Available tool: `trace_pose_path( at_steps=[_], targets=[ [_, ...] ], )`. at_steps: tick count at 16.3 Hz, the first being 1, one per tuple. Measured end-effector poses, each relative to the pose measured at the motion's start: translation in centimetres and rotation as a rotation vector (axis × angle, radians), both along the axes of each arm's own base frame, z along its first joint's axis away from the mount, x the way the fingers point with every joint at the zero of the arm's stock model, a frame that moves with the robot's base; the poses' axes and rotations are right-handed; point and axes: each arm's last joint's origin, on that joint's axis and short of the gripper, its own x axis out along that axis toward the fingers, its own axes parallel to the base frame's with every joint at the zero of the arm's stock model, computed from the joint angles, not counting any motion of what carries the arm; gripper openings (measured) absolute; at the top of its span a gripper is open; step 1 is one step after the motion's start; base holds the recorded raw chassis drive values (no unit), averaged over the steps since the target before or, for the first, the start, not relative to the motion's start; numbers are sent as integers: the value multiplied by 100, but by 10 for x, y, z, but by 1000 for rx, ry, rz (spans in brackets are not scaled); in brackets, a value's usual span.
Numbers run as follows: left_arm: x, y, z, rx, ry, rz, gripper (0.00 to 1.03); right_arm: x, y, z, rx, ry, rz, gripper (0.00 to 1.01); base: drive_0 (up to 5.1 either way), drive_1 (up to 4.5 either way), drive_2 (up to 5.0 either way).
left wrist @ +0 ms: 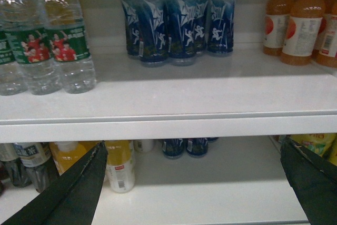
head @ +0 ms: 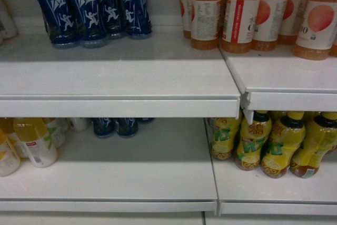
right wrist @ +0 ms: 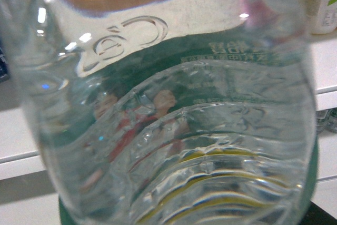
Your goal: Move water from second to third shelf
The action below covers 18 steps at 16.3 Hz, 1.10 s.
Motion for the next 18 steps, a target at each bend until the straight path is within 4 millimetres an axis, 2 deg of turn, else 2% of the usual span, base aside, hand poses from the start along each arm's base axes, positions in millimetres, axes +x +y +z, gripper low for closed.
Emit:
trace_pose_path(
  at_steps=[18],
  targets=[
    [0,0,0,0,-2,0,98,0,0,0,0,-2,0,43,-506,240,240]
  ],
)
